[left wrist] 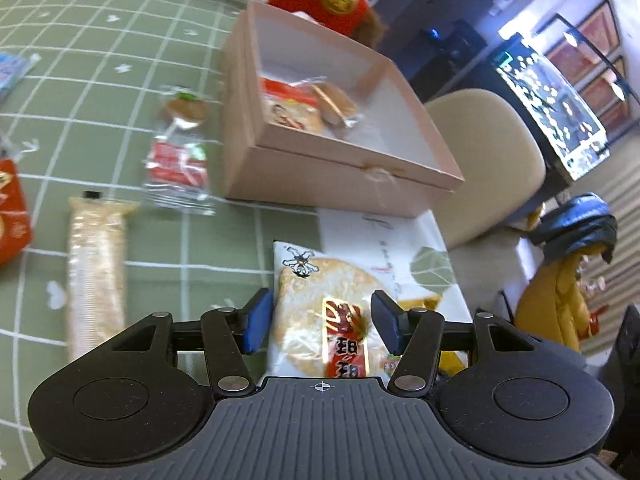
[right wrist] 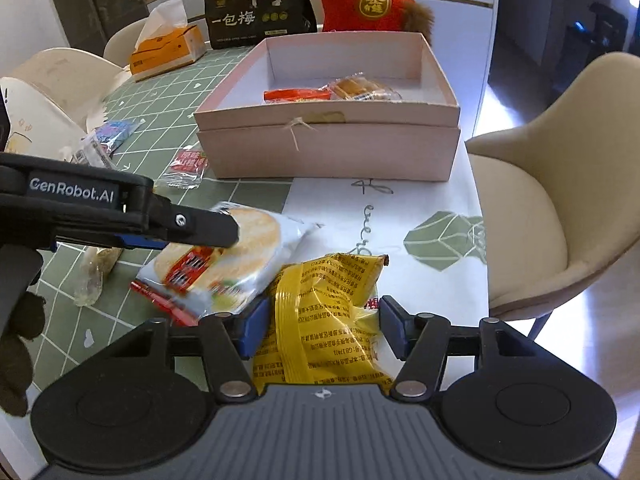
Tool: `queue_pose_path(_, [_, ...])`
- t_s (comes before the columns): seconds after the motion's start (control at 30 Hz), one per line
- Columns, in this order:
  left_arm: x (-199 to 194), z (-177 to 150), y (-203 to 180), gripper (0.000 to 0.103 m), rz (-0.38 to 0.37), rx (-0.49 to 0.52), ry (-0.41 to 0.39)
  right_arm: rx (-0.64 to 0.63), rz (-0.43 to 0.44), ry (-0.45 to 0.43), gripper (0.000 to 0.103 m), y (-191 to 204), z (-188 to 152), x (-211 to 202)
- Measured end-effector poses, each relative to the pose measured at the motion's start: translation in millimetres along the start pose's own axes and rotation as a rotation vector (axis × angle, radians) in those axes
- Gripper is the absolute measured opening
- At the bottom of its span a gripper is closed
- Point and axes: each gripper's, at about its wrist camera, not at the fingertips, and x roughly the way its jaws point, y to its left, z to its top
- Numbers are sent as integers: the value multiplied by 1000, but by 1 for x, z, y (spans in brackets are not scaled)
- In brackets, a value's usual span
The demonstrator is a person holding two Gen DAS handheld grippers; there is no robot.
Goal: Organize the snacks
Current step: 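Lift the rice-cracker bag with the left tool while the right tool lifts the yellow bag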
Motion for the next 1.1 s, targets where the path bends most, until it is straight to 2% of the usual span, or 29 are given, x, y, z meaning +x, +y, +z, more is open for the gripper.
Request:
queue_pose_path(0.07, [4, 0, -3, 60, -9, 3, 5, 6, -21, -9, 60, -2, 3, 1])
queue_pose_path(0.23, [-1, 1, -5, 59, -31, -21, 0, 6, -6, -7, 59, -4, 7, 0])
queue_pose_path(0.4, [-6, 1, -5, 52, -8, -2, -4, -22, 2, 2, 61, 0, 3, -9])
queue_pose_path(0.5, [-8, 0, -2, 52, 6, 1, -10, -11, -16, -19, 72, -4, 0, -21])
queue_pose_path(0.67, [-14, -2, 3, 51, -12, 3, -7, 47, -18, -47, 74, -14, -5, -38])
queue_pose_path(0.77, [-16, -6, 7, 51, -41, 4, -6, 33, -23, -46, 74, -6, -2, -33])
queue_pose_path(0.93, [-16, -11, 26, 50, -7, -55, -7, 6, -51, -44, 74, 7, 3, -15])
queue_pose_path(1.1, [-12, -12, 34, 48, -78, -89, -4, -5, -61, -31, 74, 8, -2, -9])
